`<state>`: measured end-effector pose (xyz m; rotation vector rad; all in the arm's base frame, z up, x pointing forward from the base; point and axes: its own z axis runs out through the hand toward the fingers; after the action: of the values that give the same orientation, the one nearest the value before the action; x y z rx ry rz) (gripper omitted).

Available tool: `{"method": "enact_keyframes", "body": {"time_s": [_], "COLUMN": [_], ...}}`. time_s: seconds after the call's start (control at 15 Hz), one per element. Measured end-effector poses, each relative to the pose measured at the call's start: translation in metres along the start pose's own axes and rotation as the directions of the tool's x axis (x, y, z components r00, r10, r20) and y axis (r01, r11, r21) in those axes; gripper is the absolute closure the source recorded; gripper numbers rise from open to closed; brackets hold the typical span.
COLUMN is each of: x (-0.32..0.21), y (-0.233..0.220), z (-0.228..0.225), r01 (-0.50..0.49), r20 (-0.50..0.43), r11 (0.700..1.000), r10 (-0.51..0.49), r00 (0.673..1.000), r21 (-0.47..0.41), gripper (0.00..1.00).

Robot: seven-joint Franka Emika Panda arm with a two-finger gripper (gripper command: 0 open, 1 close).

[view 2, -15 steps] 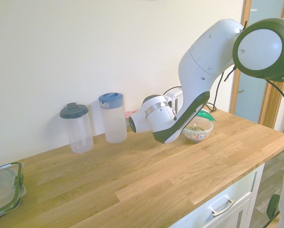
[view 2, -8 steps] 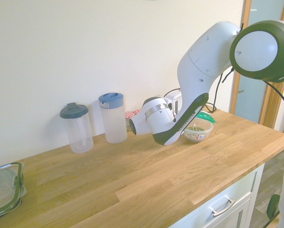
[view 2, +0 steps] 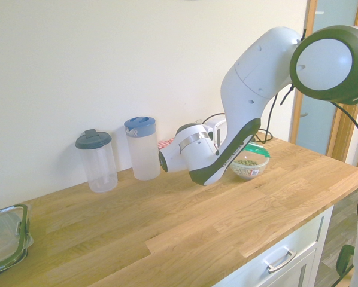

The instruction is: Cover the lid of food container

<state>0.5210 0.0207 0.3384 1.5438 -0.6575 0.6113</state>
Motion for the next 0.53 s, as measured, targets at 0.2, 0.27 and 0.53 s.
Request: {"method": "enact_keyframes", "body": {"time_s": [0.2,0.27,0.53], "x": [0.002,0.004,0.018], "y": [0.005,0.008,0.028], "z": [-0.011,-0.014,-0.03], "r01": [0.011,0.015,0.012], "r20": [0.027,0.045,0.129], "r11": [0.999,0.998,0.988], "r10": [-0.013,-0.018,-0.032], "r00": [1.0,0.999,0.991], "r21": [0.039,0.057,0.154], "gripper": [0.0,0.0,0.0]}}
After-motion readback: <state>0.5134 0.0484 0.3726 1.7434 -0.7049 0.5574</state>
